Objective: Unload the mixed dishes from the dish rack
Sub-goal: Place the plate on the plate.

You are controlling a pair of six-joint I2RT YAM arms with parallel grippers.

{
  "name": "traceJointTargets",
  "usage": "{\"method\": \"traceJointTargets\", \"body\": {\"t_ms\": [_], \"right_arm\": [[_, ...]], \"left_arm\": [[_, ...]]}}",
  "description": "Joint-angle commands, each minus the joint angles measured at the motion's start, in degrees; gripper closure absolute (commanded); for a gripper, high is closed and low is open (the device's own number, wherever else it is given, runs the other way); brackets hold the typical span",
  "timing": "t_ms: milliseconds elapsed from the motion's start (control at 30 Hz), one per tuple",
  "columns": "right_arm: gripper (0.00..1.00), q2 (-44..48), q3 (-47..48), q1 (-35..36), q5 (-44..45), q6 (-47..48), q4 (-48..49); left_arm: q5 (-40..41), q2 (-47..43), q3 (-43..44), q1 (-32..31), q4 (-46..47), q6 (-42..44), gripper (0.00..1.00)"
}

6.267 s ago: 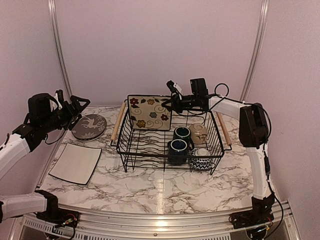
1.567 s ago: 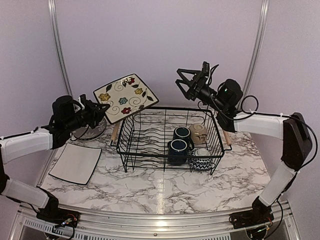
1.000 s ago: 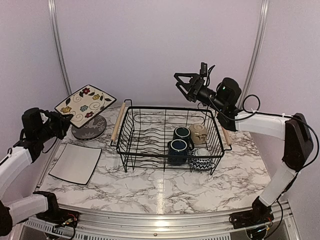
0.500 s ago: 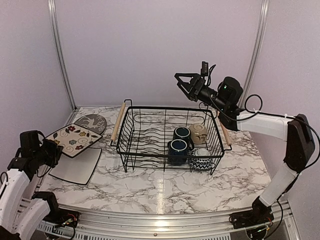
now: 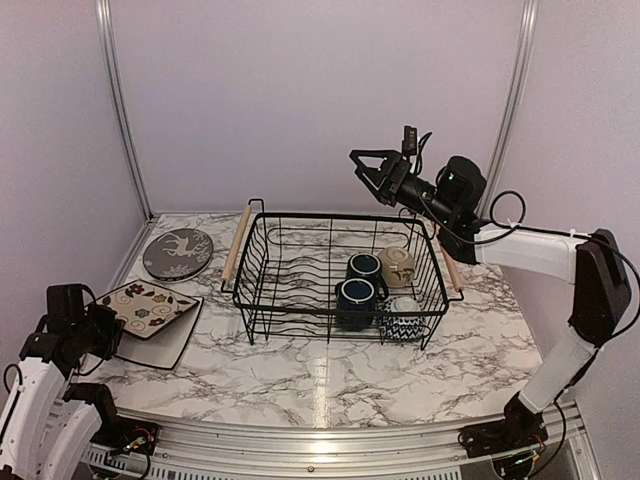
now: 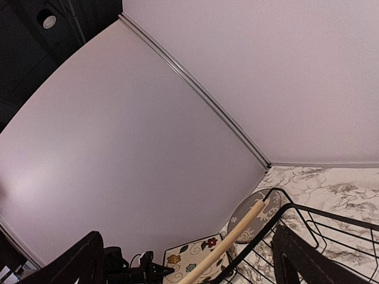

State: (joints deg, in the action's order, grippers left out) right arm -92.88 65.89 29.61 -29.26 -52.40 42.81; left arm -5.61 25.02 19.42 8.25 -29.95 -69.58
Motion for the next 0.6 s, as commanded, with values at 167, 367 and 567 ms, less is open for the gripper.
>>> {"method": "traceJointTargets", "body": {"t_ms": [167,367,567], "right_arm": [[0.05,1.7,-0.6,-0.4,0.3,0.2,0.6],[0.05,1.9,-0.8,-0.4,0.3,0.2,0.7],[0.05,1.7,-0.9,-0.3,0.5,0.0,1.2]], "left_arm": [[-0.9,-2.0,-1.1,0.1,11.8,-5.0,1.00],[1.4,2.1,2.7,0.1,1.0,-6.7,0.97],[1.1,2.7,2.9,0.1,-0.4,-6.4,0.95]]}}
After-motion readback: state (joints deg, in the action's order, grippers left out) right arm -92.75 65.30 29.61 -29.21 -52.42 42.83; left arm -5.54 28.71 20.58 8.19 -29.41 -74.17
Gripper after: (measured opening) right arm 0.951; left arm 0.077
